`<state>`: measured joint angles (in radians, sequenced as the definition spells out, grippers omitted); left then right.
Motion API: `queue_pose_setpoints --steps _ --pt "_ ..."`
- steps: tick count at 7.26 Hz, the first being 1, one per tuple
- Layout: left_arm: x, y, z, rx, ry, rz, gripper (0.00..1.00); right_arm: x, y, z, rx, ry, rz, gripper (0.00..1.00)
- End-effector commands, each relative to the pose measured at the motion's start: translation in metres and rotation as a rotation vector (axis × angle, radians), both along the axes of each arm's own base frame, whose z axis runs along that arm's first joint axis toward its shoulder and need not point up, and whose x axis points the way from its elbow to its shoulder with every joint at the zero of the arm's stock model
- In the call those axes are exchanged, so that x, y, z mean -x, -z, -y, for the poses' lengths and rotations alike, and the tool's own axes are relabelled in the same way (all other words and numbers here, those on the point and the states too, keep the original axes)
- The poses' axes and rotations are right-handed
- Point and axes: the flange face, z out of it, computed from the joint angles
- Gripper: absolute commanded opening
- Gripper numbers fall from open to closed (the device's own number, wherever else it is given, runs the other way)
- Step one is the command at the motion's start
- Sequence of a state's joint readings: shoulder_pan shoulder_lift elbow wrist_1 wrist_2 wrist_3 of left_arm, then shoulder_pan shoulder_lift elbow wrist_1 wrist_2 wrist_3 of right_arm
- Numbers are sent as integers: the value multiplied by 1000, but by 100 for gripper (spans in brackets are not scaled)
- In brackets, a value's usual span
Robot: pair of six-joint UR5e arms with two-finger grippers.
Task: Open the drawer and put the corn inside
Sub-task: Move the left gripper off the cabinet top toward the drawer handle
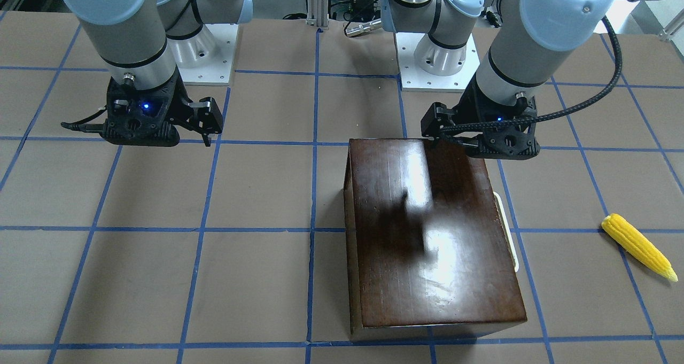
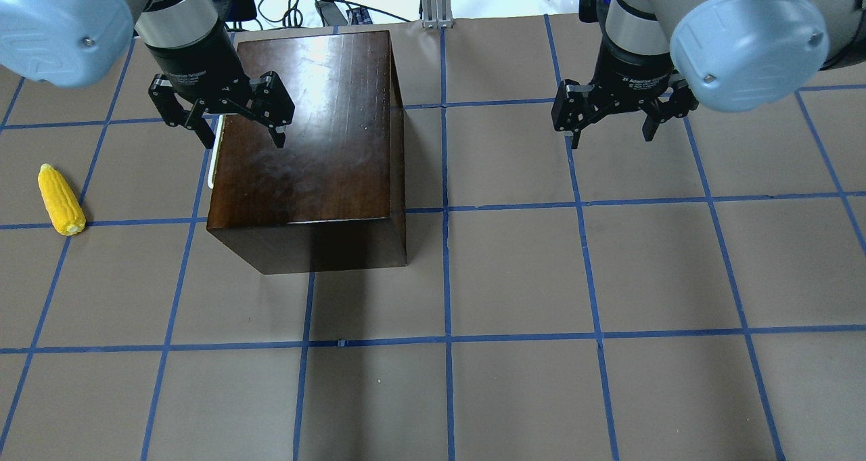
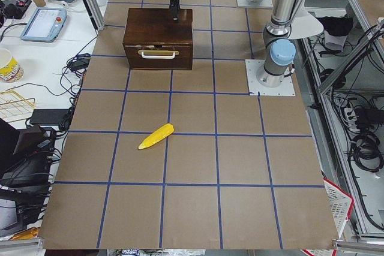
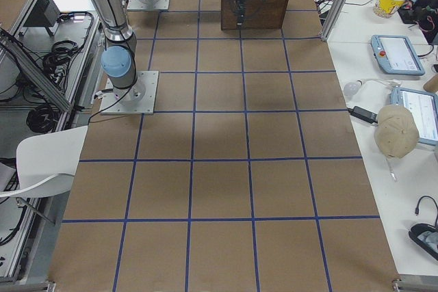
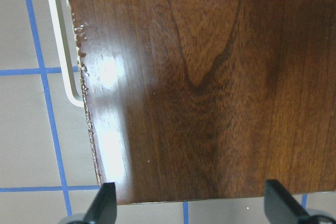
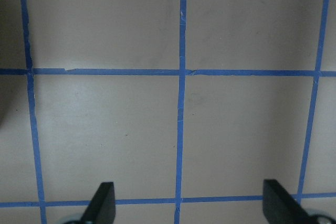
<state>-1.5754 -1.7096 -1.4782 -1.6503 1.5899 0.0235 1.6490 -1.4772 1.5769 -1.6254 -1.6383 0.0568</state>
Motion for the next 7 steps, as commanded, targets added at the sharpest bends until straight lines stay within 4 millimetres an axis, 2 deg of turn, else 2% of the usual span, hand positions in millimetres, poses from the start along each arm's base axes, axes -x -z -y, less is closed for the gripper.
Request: queue_pose_setpoints --steps 1,5,7 --pt "-1 0 1 4 6 1 100 0 0 0 1 0 0 100" --pt "-1 -10 1 23 -1 5 100 0 0 0 -1 0 0 100" --pt "-2 -6 3 28 3 5 100 0 0 0 1 0 0 100"
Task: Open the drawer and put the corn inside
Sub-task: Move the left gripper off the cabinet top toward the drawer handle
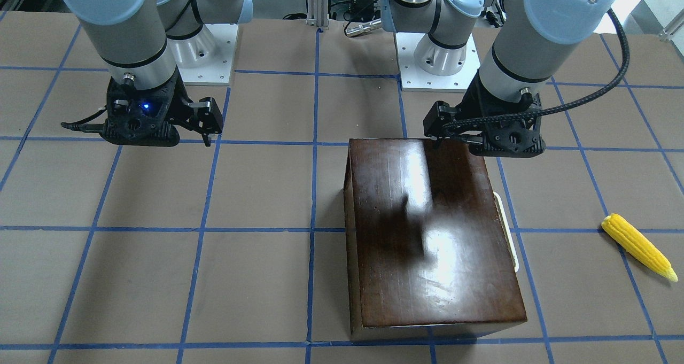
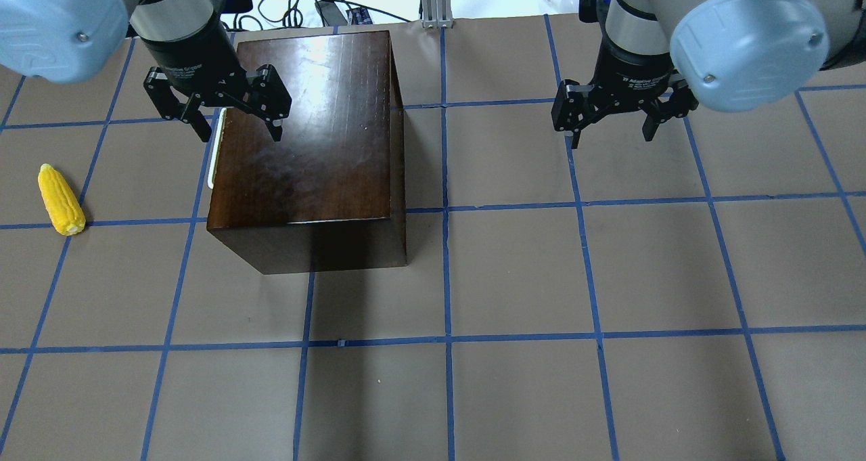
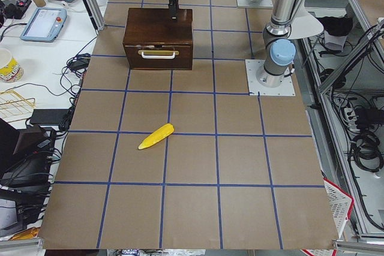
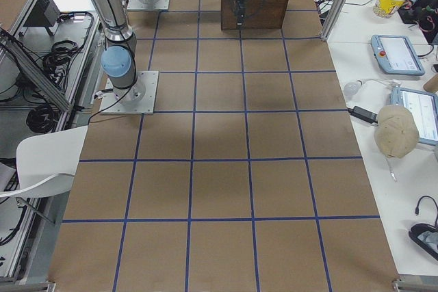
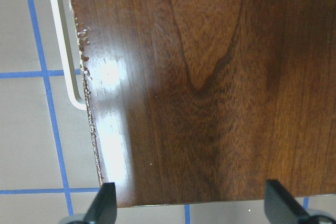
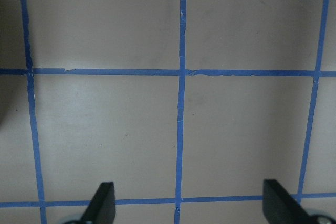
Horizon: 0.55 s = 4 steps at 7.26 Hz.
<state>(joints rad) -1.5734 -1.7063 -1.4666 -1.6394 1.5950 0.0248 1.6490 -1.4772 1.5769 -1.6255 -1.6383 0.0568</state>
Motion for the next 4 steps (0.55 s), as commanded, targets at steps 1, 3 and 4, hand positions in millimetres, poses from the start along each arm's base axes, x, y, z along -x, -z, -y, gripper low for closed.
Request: queue_pose_setpoints --steps 1,3,4 --pt "-3 1 3 5 0 3 100 0 0 0 -1 0 0 100" --pt "-4 -1 4 8 -9 2 100 0 0 0 1 0 0 100" --pt "-4 0 -1 6 -6 0 100 0 0 0 1 0 0 100"
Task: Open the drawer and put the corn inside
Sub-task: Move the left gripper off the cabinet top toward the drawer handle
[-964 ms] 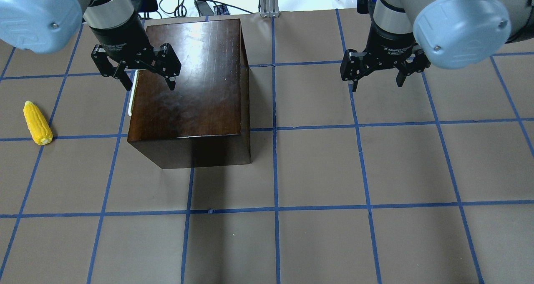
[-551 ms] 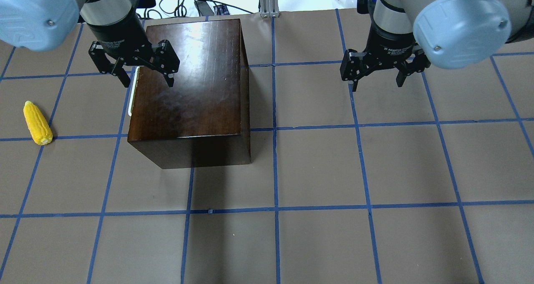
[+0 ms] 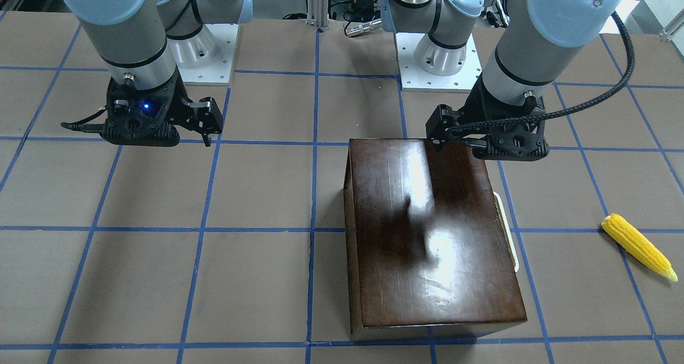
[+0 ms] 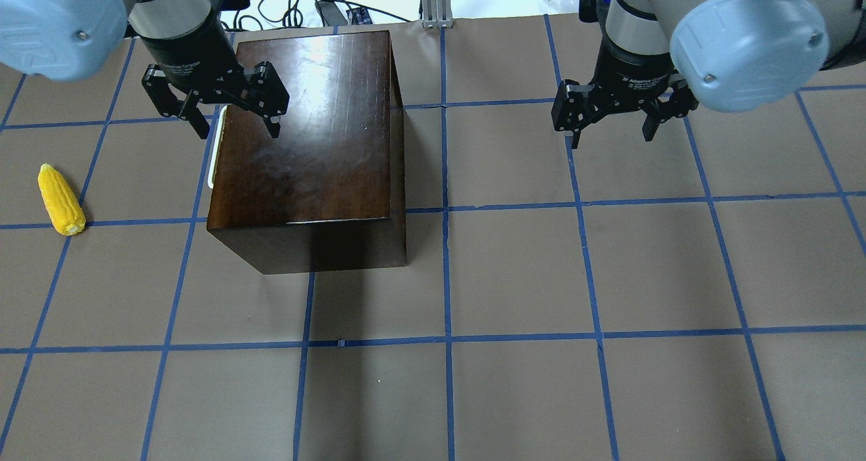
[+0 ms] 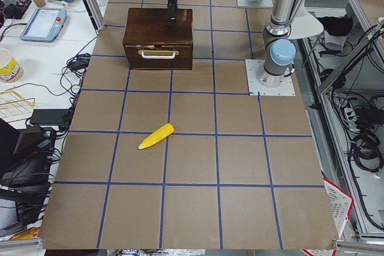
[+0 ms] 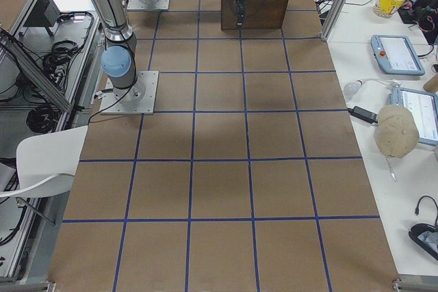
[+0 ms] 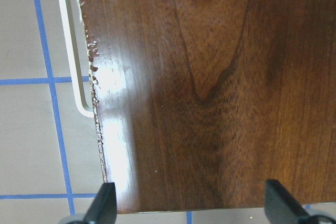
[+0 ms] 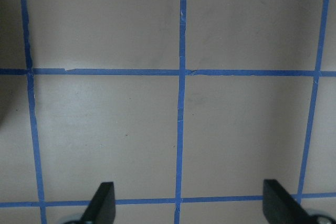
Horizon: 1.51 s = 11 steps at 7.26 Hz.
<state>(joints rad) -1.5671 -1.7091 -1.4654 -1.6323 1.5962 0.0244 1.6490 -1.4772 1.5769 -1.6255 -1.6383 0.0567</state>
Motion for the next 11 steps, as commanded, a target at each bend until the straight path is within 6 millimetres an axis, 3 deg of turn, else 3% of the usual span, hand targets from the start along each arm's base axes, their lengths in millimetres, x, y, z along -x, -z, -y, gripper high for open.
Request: queue_pose_setpoints --steps 1,4,5,8,9,11 --pt "-3 1 -4 -4 1 0 100 0 0 0 -1 0 0 100" --pt "-18 -1 1 -1 -24 -2 100 0 0 0 -1 0 0 100" --pt "-32 -4 5 7 -47 -3 100 0 0 0 1 0 0 100" --pt "-110 -19 16 39 -155 -14 100 0 0 0 1 0 0 100" --pt "-134 -23 26 76 -91 -12 100 0 0 0 1 0 0 100" --pt "-201 -10 33 107 -55 -93 100 0 0 0 -1 0 0 100"
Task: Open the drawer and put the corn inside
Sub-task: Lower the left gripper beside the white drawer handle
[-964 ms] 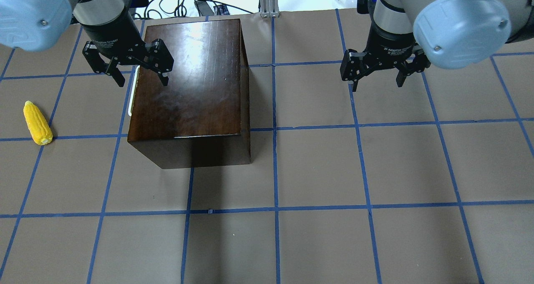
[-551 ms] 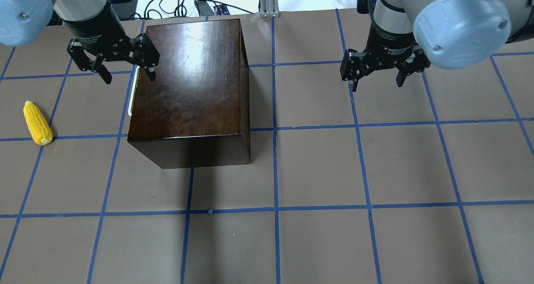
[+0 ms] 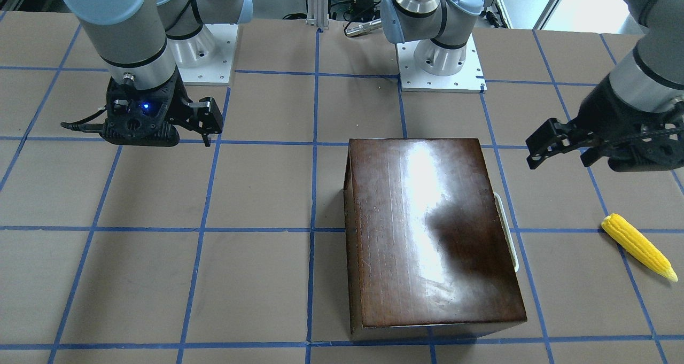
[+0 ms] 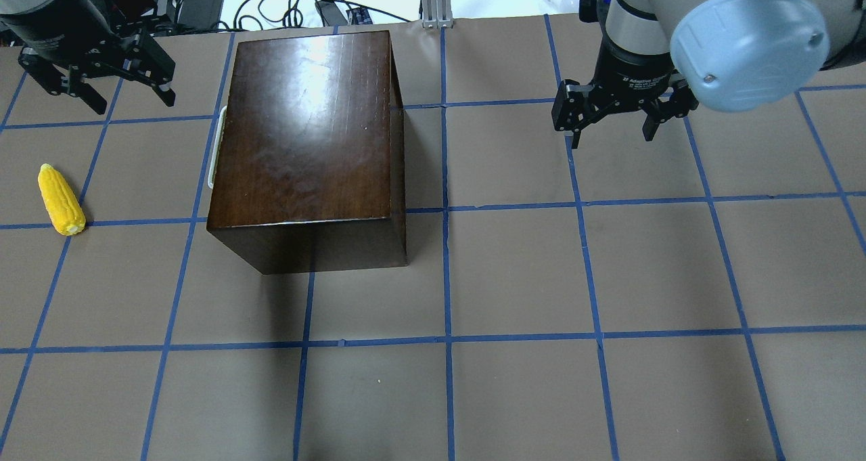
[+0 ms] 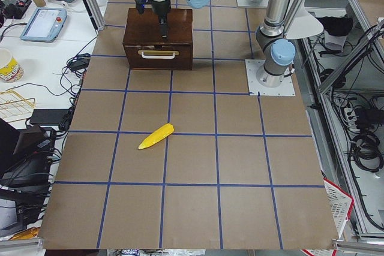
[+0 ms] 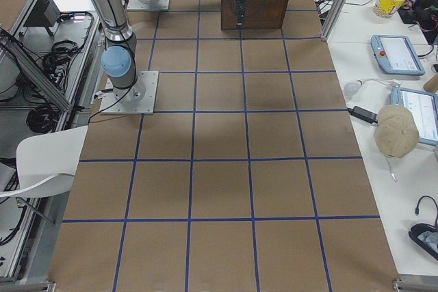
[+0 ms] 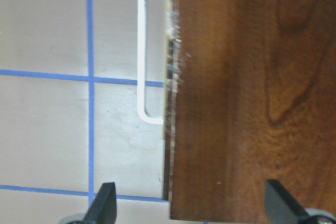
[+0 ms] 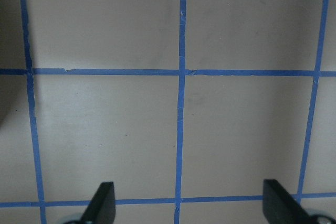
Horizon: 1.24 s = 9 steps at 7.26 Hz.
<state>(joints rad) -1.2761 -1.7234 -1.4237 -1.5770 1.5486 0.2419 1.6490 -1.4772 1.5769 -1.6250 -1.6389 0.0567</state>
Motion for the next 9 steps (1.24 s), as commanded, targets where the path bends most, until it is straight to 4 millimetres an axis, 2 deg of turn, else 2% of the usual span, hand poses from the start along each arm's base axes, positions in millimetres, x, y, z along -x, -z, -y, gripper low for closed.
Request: queue_pose_setpoints --steps 1,2,3,6,9 --pt "-68 21 6 6 53 -58 100 0 0 0 1 0 1 100" --pt "-79 36 15 11 103 -68 100 0 0 0 -1 0 1 100" --pt "-81 56 29 28 126 -103 100 0 0 0 -1 0 1 100" --pt "-78 117 47 7 140 -236 100 0 0 0 -1 0 1 100" --pt "-75 153 57 2 169 -314 100 0 0 0 -1 0 1 100"
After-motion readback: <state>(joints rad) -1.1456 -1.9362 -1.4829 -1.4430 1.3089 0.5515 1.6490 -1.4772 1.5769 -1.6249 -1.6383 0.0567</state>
